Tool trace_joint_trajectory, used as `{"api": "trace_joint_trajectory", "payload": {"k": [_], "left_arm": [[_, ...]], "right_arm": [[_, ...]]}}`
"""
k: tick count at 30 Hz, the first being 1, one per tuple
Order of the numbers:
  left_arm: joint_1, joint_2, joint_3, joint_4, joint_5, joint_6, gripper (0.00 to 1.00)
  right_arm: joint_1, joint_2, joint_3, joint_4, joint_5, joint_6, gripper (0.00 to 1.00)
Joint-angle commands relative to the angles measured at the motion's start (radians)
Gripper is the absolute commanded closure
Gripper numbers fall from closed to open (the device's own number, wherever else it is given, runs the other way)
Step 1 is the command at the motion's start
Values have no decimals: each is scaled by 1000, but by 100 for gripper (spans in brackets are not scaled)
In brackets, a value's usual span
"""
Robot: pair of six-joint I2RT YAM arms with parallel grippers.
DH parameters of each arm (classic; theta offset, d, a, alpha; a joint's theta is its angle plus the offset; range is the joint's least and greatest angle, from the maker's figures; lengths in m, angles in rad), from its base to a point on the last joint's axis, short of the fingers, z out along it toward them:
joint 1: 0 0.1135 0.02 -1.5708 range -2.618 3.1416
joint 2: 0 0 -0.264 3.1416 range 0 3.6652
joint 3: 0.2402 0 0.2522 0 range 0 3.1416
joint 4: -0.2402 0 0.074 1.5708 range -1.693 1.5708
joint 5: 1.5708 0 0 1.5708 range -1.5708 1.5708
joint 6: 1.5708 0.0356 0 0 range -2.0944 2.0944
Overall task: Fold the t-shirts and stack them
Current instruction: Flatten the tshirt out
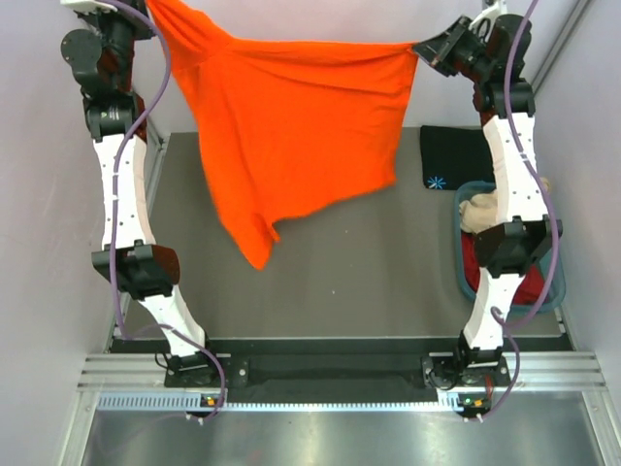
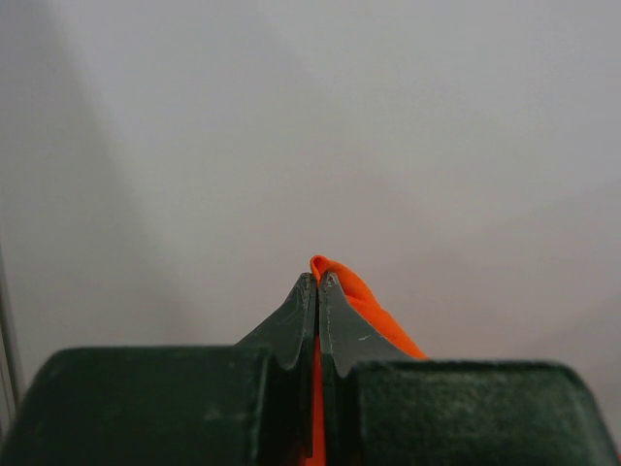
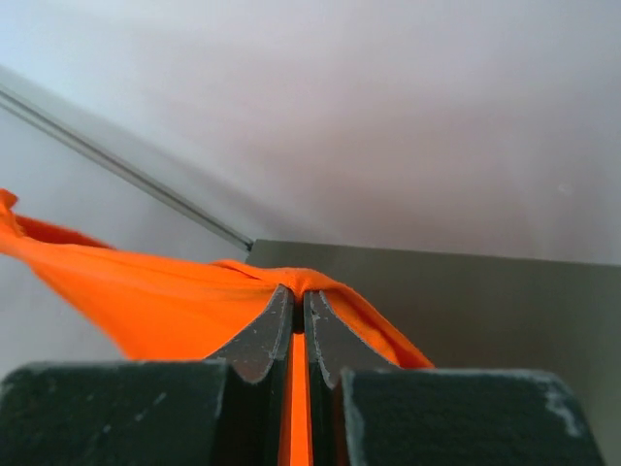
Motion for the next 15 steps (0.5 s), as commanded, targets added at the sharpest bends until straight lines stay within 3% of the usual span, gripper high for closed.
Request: {"api": "trace_joint_trajectory", "payload": {"k": [1,7,15], "left_arm": [[3,-56,68,137,13,-14,100],[3,-165,-12,105,29,-2,100],[3,-468,-204,59,-17,44,100]], "right_arm": [[-32,-92,39,139,-30,17,100],[-37,-184,-51,120,-56,3,100],[-36,-449,-252,32,-71,-43,100]]}}
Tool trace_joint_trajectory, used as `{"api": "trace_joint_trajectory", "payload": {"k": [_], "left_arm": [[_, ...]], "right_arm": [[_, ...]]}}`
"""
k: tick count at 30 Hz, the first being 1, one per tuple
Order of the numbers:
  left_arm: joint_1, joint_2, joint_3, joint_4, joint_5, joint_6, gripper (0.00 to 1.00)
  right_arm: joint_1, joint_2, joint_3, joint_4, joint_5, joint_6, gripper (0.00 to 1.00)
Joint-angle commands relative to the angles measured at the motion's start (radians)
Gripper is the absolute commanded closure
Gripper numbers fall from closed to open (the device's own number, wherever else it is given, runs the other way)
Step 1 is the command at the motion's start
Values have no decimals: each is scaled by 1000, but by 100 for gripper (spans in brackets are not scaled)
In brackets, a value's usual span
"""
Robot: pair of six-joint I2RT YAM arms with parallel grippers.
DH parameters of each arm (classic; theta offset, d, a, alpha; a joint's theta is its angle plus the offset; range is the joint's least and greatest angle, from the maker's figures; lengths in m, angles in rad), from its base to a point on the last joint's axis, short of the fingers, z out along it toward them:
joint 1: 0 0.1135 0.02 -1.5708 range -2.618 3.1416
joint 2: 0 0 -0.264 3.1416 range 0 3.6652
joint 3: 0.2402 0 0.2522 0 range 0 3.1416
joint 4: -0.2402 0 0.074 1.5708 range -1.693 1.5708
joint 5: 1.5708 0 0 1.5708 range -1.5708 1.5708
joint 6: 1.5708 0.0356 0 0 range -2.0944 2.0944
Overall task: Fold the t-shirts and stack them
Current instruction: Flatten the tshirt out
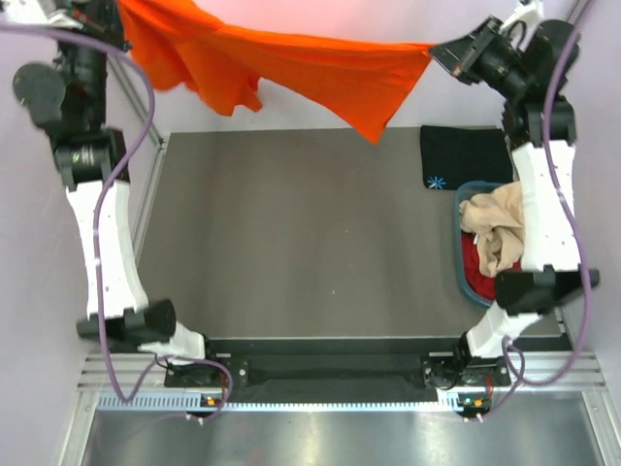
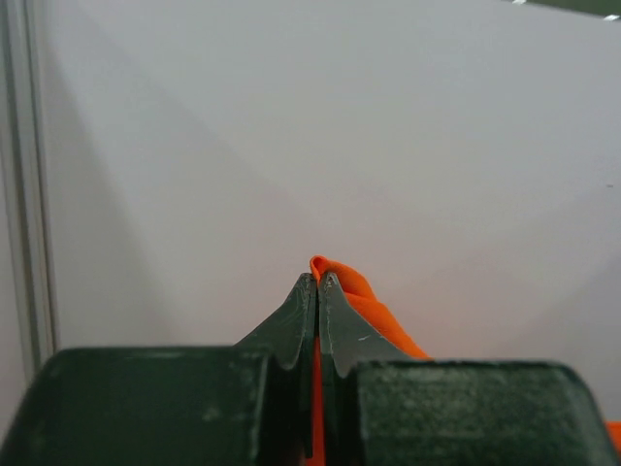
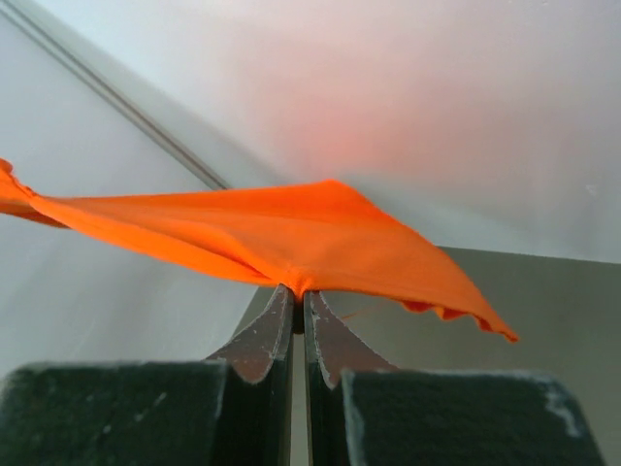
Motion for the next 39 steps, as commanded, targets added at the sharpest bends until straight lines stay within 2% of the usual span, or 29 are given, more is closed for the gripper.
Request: {"api": "trace_joint_trajectory", "payload": {"k": [1,9,14,17,20,26,29,30,35,39], "left_arm": [[5,-188,-40,61,-37,30,100],[3,-443,-71,-28,-98,84,100],[0,-485,-86,-59,-100,110,100],[0,-482,-162,-48,-69,82,100],[2,-474,-340,-13,-10,55,100],[0,-424,-664,131,135,-19,100],[-27,-341,-883,263,158,-51,100],[-44,-310,-902,263,155,-39,100],[-121,-67,-965,340,104,22,100],[-124,127,-878,337,106,36,100]], "right_arm": [[-14,-211,-71,7,-20,-36,100],[-2,-556,-304,-82,-26,-21,100],[-2,-610,-339,-139,-25,-15,100],[-2,-601,-390,-124,-26,-3,100],[3,-584,-503,-69,-22,2,100],[33,-485,-789,101,9,-35,100],[38,-382,-893,228,27,-64,100],[40,-318,-916,247,41,-73,100],[38,-71,-843,316,73,-133,100],[38,158,-658,303,83,-159,100]]}}
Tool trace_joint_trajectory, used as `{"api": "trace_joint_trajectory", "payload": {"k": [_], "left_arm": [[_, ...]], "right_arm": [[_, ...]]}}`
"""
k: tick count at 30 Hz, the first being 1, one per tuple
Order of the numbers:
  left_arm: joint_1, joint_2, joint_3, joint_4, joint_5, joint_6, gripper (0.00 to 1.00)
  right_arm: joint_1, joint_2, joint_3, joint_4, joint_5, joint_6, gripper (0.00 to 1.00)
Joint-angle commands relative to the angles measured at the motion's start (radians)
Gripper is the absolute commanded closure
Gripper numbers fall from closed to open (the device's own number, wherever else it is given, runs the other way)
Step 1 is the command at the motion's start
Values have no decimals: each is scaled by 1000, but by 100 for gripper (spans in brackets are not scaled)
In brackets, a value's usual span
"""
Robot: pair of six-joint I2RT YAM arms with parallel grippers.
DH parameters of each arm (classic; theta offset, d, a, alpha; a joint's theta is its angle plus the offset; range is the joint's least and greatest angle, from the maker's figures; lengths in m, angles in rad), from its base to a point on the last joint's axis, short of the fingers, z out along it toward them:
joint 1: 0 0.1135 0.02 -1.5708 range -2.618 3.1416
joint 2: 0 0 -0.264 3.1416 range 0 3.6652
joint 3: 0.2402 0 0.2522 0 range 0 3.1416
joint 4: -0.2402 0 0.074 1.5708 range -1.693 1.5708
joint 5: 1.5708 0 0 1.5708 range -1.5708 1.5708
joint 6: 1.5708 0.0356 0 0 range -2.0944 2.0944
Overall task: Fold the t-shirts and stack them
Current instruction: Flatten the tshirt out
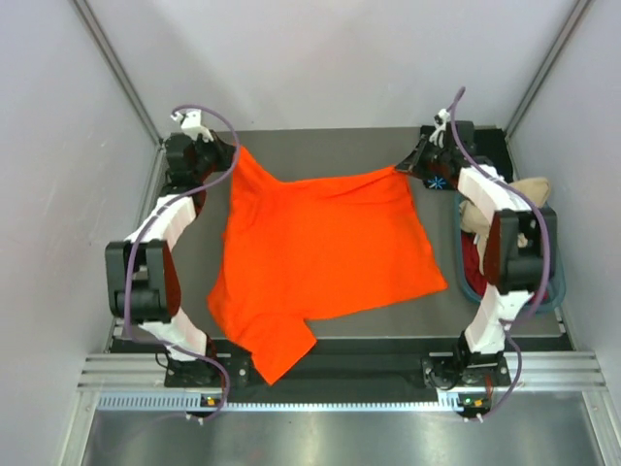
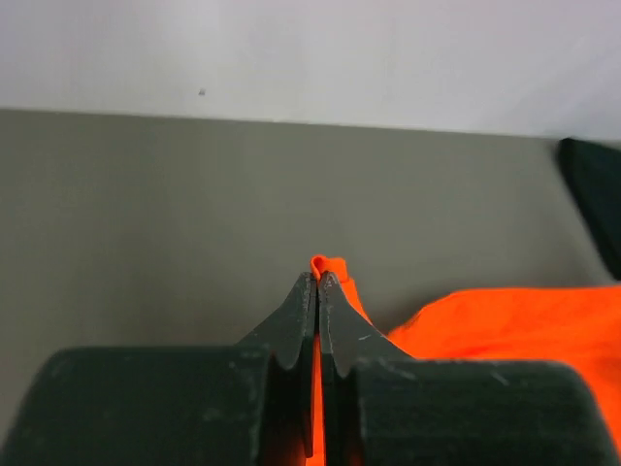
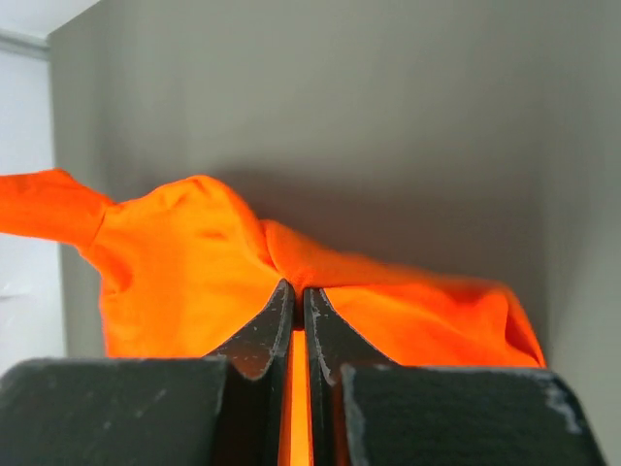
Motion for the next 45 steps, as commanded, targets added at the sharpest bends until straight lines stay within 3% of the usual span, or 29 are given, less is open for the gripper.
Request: {"api": "trace_joint_trajectory", "payload": {"k": [1,7,11,22,23,26,27,28,32,36,37,45], "left_arm": [[7,106,114,129,7,48,100],[7,347,347,-28,31,104,100],[6,390,416,-54,19,100,100],[-8,336,410,-144,-35,81,100],[-7,339,424,-161,-31,83,96],[-7,348,454,-249,-37,78,66],[-7,348,468,-314,-95,74,25],[-7,335,474,-376,-122,68,20],[4,217,372,-482,-232,17,22],[38,100,260,-615,-258,-52,53],[55,76,245,-647,-260,-88,56],[89,86,87,-827,-163,-118,45]], "right_arm": [[7,124,194,87,18,-58,100],[2,371,488,-27,22,-84,100],[-7,497,656,-93,18,-84,100],[-34,505,651,-130,24,-106,100],[-37,499,653,-133,25,-106,100],[-39,486,650,-139,28,-109,100],[-40,483,651,-144,27,-109,100],[-43,482,651,-150,25,-112,100],[-47,462,636,-154,22,-124,100],[-47,434,598,-153,18,-127,100],[-47,430,589,-154,10,-129,100],[-47,374,486,-141,-7,-125,100]]}}
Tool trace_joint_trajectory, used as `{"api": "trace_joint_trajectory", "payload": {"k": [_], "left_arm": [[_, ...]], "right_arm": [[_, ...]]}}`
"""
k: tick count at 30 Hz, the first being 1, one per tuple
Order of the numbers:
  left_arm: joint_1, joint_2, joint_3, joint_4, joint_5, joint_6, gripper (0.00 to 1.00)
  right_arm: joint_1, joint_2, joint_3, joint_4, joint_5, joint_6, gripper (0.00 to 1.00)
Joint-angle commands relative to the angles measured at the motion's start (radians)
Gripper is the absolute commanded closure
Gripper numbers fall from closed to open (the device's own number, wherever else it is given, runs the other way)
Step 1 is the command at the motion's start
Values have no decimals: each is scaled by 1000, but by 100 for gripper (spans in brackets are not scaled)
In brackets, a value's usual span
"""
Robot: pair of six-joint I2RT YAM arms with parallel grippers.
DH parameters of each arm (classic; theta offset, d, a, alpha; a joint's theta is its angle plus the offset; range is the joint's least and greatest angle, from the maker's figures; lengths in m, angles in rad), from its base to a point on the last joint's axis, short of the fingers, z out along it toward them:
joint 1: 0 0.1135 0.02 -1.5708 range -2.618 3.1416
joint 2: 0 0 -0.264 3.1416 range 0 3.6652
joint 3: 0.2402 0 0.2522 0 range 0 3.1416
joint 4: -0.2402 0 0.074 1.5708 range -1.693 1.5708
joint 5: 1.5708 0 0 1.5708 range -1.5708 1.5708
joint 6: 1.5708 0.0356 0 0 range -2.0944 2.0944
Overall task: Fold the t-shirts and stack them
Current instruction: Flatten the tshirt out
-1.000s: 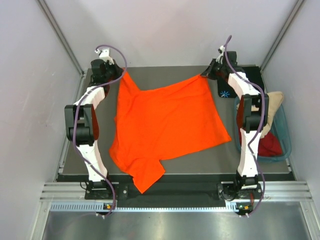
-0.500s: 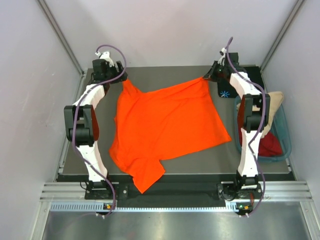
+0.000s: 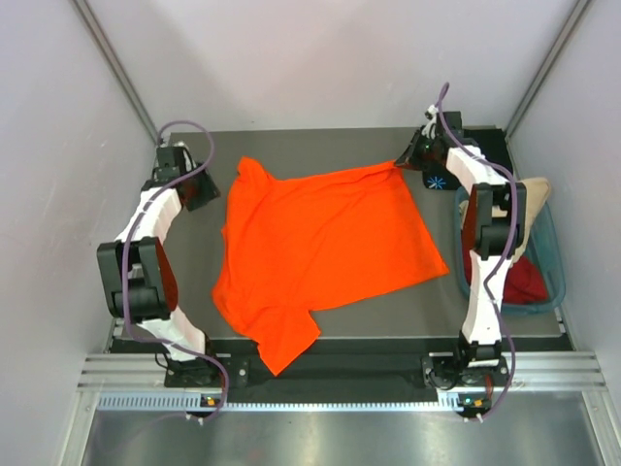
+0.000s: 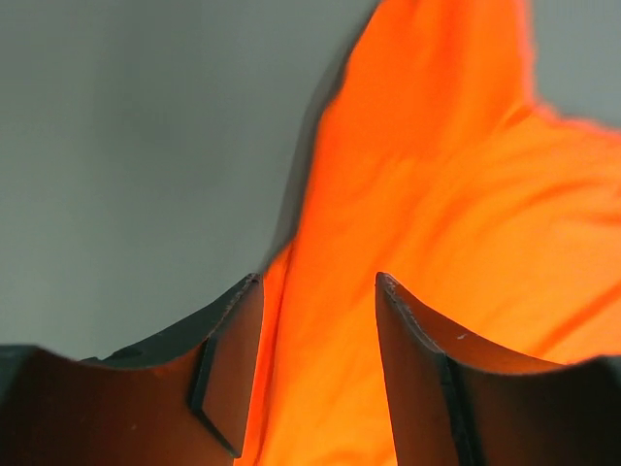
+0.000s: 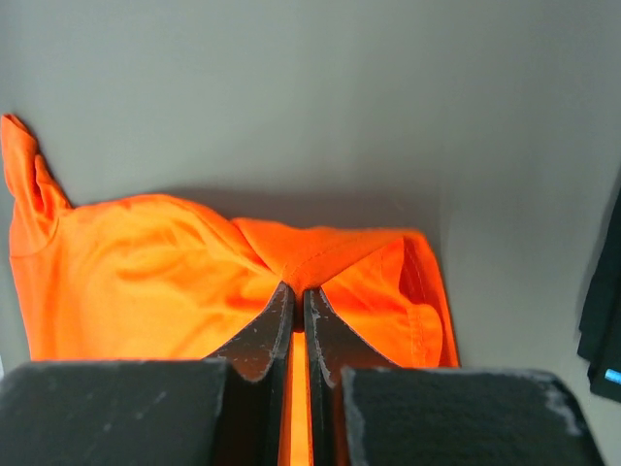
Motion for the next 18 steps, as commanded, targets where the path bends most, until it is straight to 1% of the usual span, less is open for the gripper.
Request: {"api": "trace_joint_trajectory", "payload": {"k": [1,2,5,6,13,16,18], "left_arm": [[5,30,-62,-118,39,-44,45],[10,32,-73,-118,65,-52,46],[31,44,-111,-112,80,-83,50],[39,50,-117,-112,95,-86,53],[45,96,-120,-96,83,-77,68],[45,131,-102,-91,79,-74,72],[45,157,-90,-95,76,-69,71]], "right_arm": [[-14,-99,-17,40,-19,-18,100],[-14,-102,-18,40,-21,-18,100],[-12,-106,-17,40,-26,-19,100],[-14,-108,-17,40,-26,-19,100],[-14,-114,-29,43,-32,-22,100],[-15,-114,-27,43,-33,-25,100],[-15,-112,-24,42,-35,-27,100]]}}
